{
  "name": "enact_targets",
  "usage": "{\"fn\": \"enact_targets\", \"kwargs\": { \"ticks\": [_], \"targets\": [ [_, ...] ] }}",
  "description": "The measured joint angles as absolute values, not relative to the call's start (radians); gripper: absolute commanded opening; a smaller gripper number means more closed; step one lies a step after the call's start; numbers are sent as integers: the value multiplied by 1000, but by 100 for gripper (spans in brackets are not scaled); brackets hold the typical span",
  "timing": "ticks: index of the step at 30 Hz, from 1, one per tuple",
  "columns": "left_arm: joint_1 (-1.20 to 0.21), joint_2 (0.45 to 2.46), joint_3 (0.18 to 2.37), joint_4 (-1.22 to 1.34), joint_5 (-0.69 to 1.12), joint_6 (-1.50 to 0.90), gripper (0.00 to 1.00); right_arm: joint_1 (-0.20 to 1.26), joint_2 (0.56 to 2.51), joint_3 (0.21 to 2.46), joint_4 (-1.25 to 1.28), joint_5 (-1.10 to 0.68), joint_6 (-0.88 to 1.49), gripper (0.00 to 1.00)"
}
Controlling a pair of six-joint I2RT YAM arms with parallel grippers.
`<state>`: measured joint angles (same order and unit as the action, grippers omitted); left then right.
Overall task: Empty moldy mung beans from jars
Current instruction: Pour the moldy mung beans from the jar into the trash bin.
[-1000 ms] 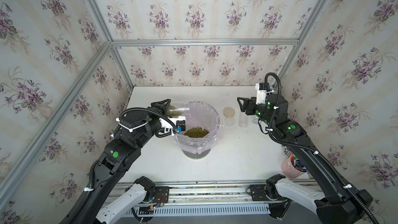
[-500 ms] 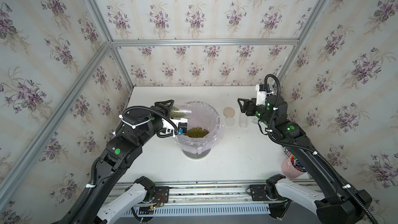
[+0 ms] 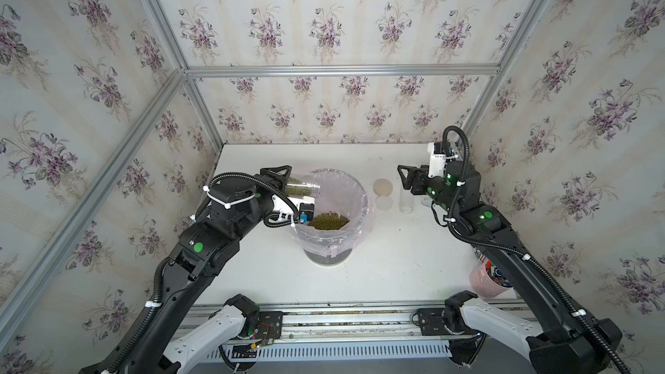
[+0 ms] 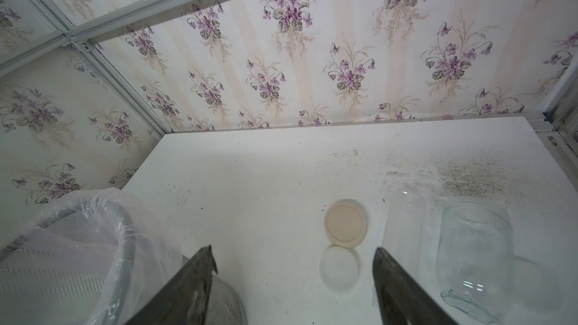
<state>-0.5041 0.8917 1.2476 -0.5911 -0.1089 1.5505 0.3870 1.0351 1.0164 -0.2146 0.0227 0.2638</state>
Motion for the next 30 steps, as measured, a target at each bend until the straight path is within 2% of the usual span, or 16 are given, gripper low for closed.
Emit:
{"fn": "enact_targets", "kwargs": {
  "ticks": [30],
  "targets": [
    [-511, 900, 1292, -673, -126, 1621, 0, 387, 1040, 1023, -207, 23, 270, 77]
  ]
}}
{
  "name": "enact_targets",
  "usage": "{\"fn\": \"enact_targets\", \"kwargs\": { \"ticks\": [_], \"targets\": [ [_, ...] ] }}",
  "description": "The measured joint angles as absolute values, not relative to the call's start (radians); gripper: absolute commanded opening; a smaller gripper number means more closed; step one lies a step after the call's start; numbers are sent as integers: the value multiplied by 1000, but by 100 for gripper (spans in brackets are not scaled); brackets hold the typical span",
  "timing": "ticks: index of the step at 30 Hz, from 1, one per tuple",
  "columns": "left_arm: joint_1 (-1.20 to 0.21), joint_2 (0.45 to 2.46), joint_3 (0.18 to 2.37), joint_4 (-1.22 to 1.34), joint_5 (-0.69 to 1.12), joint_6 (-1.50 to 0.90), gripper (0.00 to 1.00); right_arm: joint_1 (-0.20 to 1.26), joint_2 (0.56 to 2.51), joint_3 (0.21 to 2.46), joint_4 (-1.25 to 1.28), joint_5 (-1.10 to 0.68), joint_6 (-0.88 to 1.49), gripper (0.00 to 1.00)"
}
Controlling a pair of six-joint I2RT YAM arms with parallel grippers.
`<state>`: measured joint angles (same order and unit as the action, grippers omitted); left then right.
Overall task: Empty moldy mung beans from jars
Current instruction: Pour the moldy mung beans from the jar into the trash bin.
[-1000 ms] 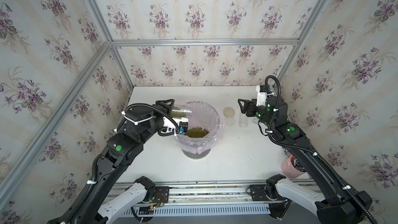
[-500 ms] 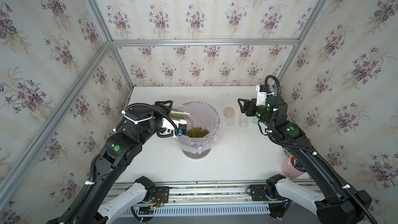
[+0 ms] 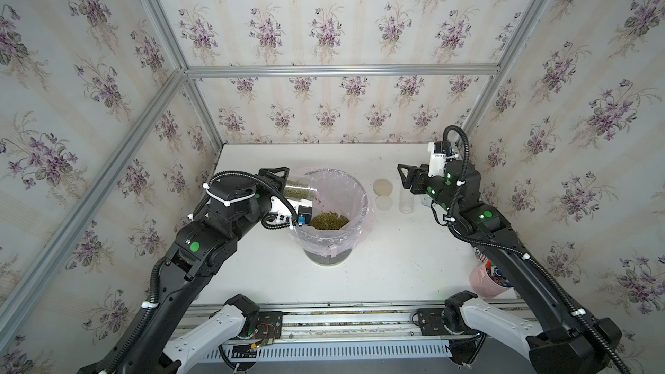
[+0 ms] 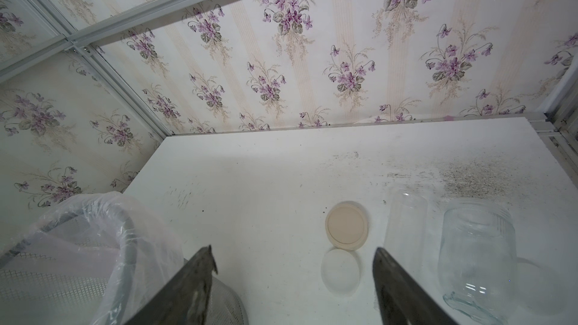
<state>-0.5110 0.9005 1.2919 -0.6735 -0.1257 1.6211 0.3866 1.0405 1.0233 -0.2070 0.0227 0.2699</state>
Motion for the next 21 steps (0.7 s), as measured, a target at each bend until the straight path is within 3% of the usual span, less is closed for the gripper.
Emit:
{"fn": "enact_targets", "kwargs": {
  "ticks": [21],
  "targets": [
    [-511, 913, 1320, -699, -78, 1658, 0, 387, 1047, 1025, -207, 21, 281, 77]
  ]
}}
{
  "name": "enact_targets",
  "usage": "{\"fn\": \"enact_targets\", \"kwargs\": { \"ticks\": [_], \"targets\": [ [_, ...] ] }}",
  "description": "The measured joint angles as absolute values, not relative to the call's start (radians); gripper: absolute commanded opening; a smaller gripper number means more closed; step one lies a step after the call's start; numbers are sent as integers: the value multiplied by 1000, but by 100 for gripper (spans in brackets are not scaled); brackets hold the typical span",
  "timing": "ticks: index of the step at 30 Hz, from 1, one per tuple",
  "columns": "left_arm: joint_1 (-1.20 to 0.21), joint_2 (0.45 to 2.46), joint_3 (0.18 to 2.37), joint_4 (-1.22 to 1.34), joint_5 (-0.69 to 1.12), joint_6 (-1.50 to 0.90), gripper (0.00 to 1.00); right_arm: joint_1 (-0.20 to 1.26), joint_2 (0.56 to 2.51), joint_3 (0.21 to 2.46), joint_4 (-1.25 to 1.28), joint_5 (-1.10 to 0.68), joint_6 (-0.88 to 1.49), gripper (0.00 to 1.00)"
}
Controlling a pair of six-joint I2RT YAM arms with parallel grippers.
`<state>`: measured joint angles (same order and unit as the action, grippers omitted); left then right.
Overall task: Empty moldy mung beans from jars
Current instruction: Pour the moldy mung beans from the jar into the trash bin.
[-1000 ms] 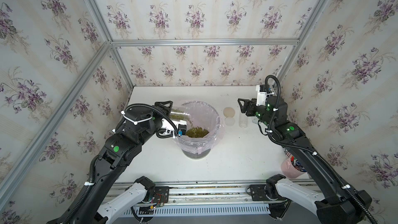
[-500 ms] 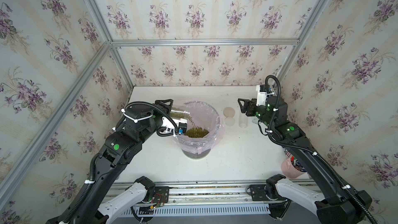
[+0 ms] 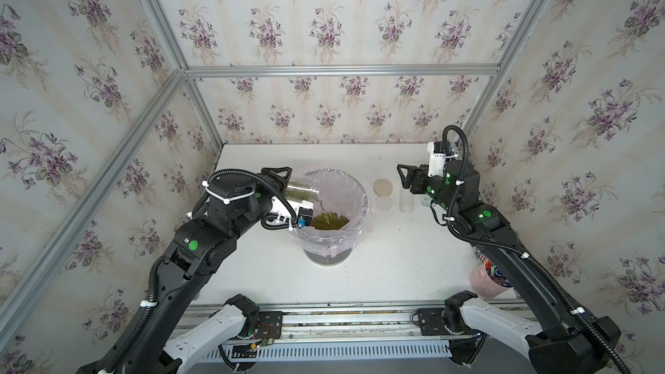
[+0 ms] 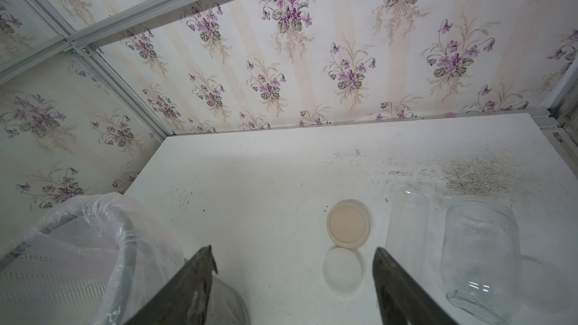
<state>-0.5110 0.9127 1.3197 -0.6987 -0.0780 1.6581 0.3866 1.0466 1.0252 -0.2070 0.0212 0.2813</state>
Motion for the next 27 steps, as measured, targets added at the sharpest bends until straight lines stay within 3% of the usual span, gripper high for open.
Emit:
{"fn": "enact_targets", "kwargs": {
  "ticks": [27],
  "targets": [
    [-511, 945, 1363, -739, -93, 1680, 0, 387, 1065, 1039, -207, 10, 281, 77]
  ]
}}
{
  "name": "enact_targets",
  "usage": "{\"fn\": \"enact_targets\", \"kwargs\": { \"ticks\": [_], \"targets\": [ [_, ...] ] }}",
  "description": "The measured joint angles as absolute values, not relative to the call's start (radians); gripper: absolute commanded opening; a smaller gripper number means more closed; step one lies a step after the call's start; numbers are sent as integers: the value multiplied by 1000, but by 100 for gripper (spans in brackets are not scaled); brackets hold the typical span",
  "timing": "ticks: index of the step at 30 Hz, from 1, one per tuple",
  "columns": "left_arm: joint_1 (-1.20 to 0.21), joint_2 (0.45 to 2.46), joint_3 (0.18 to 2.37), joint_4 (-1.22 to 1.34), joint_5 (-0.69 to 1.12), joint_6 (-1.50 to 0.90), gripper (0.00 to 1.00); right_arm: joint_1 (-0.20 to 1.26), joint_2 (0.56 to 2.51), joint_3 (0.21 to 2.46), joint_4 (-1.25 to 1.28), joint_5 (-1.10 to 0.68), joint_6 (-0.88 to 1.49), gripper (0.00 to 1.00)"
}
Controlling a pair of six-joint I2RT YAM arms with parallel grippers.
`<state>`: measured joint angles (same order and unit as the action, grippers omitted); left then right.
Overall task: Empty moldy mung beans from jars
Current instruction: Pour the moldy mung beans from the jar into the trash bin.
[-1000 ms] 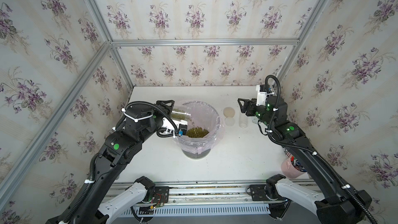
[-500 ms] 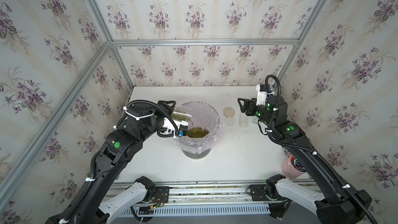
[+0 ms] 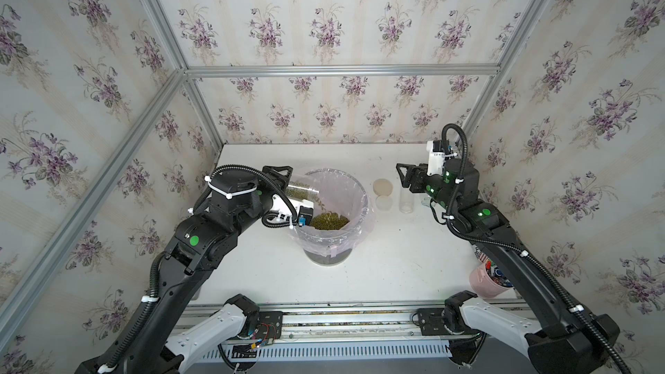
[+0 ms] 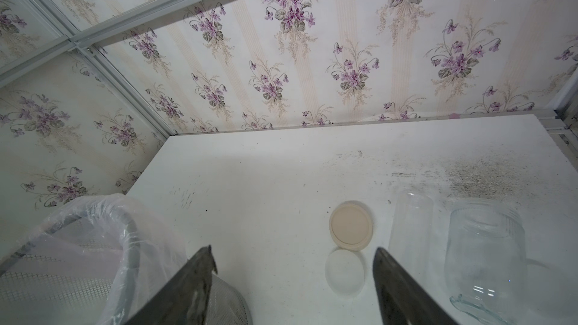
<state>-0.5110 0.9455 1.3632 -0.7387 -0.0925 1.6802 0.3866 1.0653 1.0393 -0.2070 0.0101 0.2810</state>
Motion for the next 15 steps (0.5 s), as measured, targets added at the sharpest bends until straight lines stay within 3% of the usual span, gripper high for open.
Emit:
{"fn": "enact_targets", "kwargs": {
  "ticks": [15],
  "targets": [
    [-511, 965, 1378, -748, -101, 1682, 0, 387, 1060, 1043, -207, 6, 281, 77]
  ]
}}
